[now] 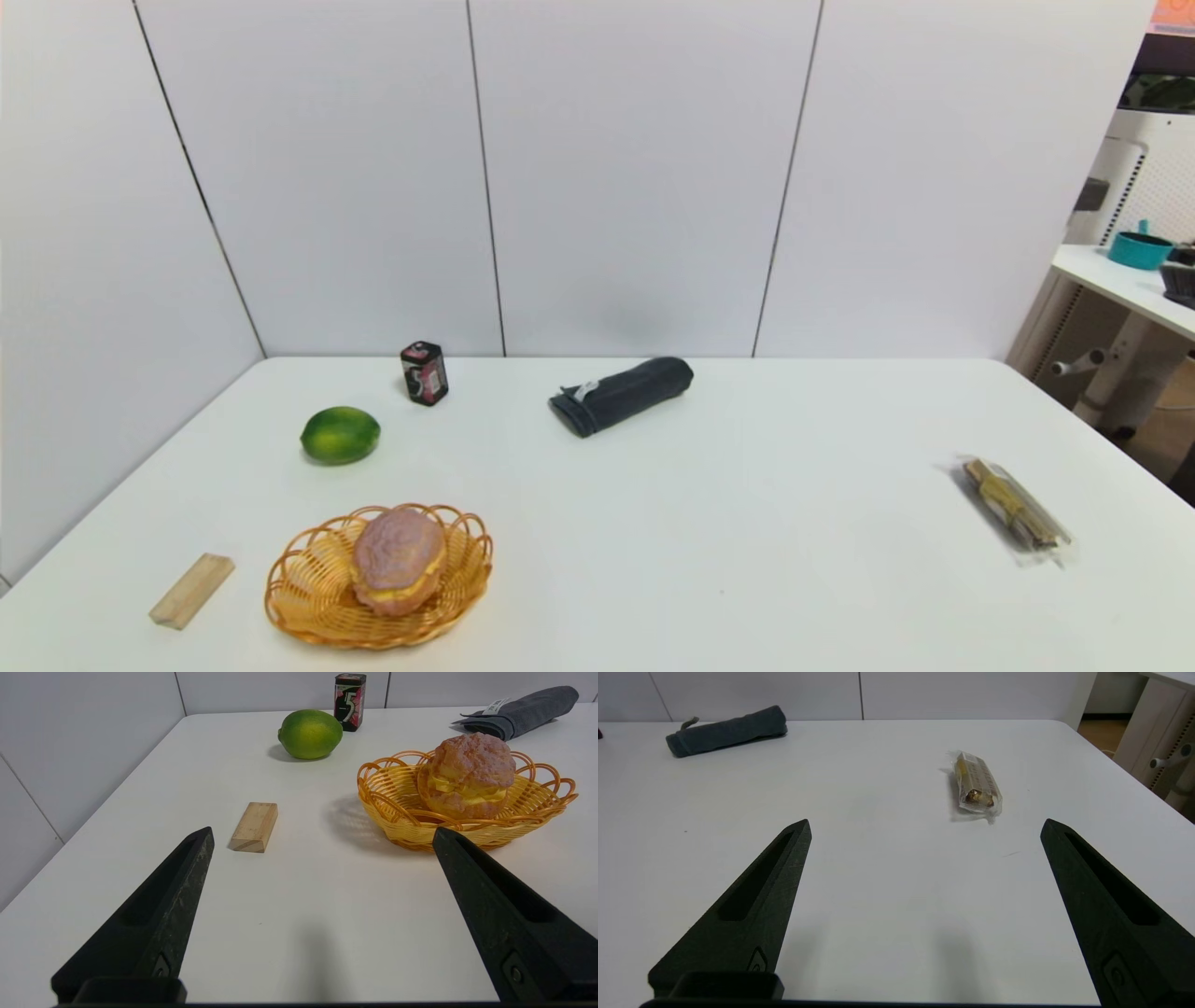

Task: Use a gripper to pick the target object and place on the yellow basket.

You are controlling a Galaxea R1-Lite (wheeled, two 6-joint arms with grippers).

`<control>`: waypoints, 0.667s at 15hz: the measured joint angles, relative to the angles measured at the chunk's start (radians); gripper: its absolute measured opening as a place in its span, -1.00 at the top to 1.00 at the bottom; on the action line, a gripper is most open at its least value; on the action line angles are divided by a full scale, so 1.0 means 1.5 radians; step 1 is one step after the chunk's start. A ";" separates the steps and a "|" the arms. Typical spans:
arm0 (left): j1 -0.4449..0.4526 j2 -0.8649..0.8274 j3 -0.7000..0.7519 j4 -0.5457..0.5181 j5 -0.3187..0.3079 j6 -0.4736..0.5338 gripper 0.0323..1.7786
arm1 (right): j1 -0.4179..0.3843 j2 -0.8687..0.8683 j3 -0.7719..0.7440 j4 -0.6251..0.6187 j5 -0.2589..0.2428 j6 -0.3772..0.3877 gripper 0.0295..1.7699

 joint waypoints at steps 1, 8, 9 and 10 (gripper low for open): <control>0.000 0.000 0.000 0.000 0.000 0.000 -0.90 | 0.000 0.000 0.000 0.000 0.000 0.000 -0.92; 0.000 0.000 0.000 0.000 0.000 0.000 -0.90 | 0.000 0.000 0.000 0.000 0.000 -0.003 -0.92; 0.000 0.000 0.000 0.000 -0.001 0.000 -0.90 | 0.000 0.000 0.000 0.000 0.000 -0.001 -0.92; 0.000 0.000 0.000 0.000 0.000 0.000 -0.90 | 0.000 0.000 0.000 0.000 0.000 0.000 -0.92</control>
